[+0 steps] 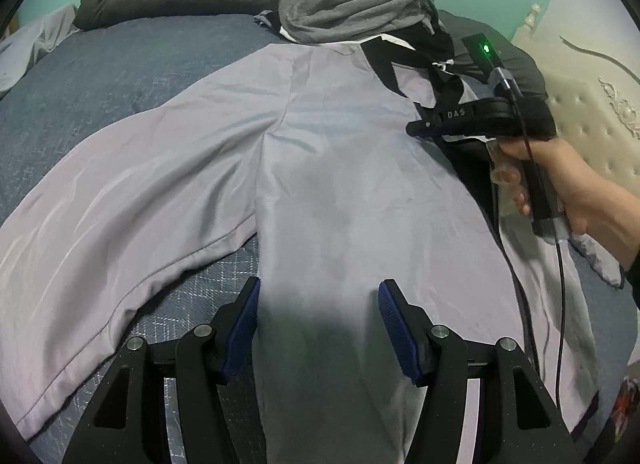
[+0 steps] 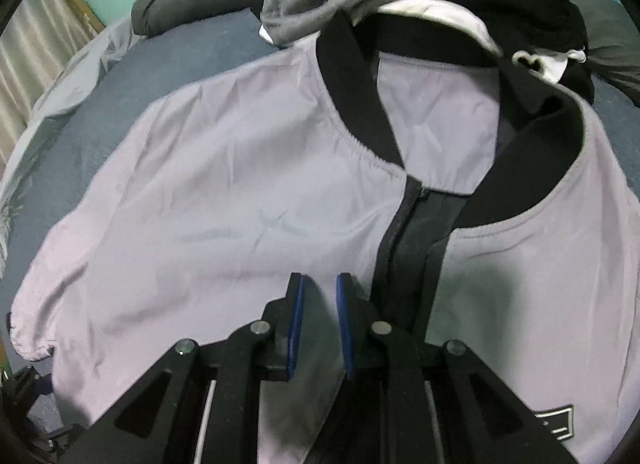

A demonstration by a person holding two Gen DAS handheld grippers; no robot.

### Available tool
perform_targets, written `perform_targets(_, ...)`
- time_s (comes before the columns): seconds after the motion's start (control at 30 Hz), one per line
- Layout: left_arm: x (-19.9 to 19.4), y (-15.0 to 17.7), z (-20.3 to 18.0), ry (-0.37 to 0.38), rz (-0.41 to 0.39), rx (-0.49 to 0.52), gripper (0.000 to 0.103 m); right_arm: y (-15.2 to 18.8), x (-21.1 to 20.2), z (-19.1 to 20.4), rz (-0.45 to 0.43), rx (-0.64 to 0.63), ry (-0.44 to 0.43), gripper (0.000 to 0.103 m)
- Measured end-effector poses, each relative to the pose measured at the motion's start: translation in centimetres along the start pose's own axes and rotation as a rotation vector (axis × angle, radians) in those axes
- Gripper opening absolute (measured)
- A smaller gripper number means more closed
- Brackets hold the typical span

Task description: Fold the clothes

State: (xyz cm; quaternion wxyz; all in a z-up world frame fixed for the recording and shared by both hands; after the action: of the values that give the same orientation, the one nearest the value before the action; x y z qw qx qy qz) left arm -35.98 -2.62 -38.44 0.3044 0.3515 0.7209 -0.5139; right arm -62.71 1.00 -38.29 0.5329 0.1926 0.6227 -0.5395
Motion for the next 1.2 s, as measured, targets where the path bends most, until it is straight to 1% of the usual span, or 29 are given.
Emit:
perform_targets(0.03,-0.1,-0.1,-0.1,0.001,-0.002,0.0,0.063,-0.4,-1.4,-0.4,-0.041,0.009,0.012,0.016)
perform_targets(0.13,-0.5,-0.1,-0.3,0.001,-0.008,-0.001,0.063,-1.0,-4.7,-2.1,-0.112,0.044,0.056,0.016)
perform_targets(0.17,-0.6,0.0,-0.3,-0.001,-0.008,-0.001,0.063,-1.2,-5.6,-2.8,-0.13,0.054,0.076,0.023)
perform_targets(0.2,-0.8,0.2,-0.3,-0.002,-0.008,-0.001,0.063,-1.1,-6.2,-3.5,-0.123,0.053,0.104,0.034)
perform_targets(0.23,-0.9,0.3,-0.3,-0.003,-0.007,-0.003,0.063,-0.8,-6.4,-3.8,-0.101,0.048,0.117,0.037)
perform_targets(0.27,-1.0,0.5,-0.3,-0.003,-0.005,-0.007,0.063,0.0,-6.4,-4.1,-0.073,0.035,0.121,0.038)
perform_targets(0.37,-1.3,1.0,-0.1,-0.003,-0.003,-0.021,0.063,1.6,-5.6,-3.4,0.01,-0.059,0.157,0.038)
perform_targets(0.43,-1.4,1.3,-0.1,0.0,-0.003,-0.025,0.063,2.1,-3.9,-2.7,0.078,-0.119,0.175,0.038)
perform_targets(0.53,-1.4,1.3,-0.3,0.008,-0.005,-0.029,0.063,3.0,-1.7,-1.9,0.159,-0.206,0.241,0.037)
perform_targets(0.57,-1.3,1.3,-0.3,0.011,-0.004,-0.028,0.063,3.2,-1.2,-1.8,0.172,-0.216,0.252,0.034)
perform_targets(0.6,-1.3,1.3,-0.4,0.014,-0.004,-0.027,0.063,3.3,-0.6,-1.8,0.185,-0.216,0.255,0.024)
perform_targets(0.67,-1.1,1.4,-0.5,0.021,0.001,-0.027,0.063,3.4,0.1,-2.0,0.2,-0.201,0.263,0.014)
perform_targets(0.7,-0.9,1.5,-0.5,0.024,0.004,-0.027,0.063,3.3,0.4,-2.2,0.199,-0.177,0.26,0.009)
perform_targets(0.73,-0.8,1.5,-0.5,0.026,0.006,-0.03,0.063,3.2,0.6,-2.5,0.195,-0.145,0.25,0.008)
perform_targets(0.77,-0.7,1.5,-0.5,0.028,0.008,-0.032,0.063,2.9,0.6,-2.8,0.182,-0.109,0.236,0.007)
perform_targets(0.87,-0.6,1.5,-0.4,0.035,0.008,-0.04,0.063,2.1,-0.2,-4.0,0.101,0.028,0.156,0.005)
perform_targets(1.07,-0.8,1.2,-0.1,0.042,0.001,-0.057,0.063,0.7,-3.4,-5.4,-0.113,0.197,0.014,0.004)
perform_targets(1.1,-0.8,1.2,-0.1,0.044,0.001,-0.058,0.063,0.7,-3.3,-5.4,-0.117,0.206,-0.01,0.004)
perform_targets(1.2,-0.7,1.3,-0.3,0.046,0.001,-0.056,0.063,0.1,-4.0,-5.2,-0.191,0.21,-0.078,0.004)
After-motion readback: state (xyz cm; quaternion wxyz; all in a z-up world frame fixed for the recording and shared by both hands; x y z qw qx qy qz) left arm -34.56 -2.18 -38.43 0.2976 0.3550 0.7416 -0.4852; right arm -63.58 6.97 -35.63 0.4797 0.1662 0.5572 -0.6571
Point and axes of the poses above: each gripper's, at about its wrist camera, not at the fingertips, and x roughly the way its jaws point, z to its left, y to its underside, the point moved 7 cm from there along x, roughly the way its jaws point, and after that the axes turned 5 degrees about -x, right-handed, at the moved point
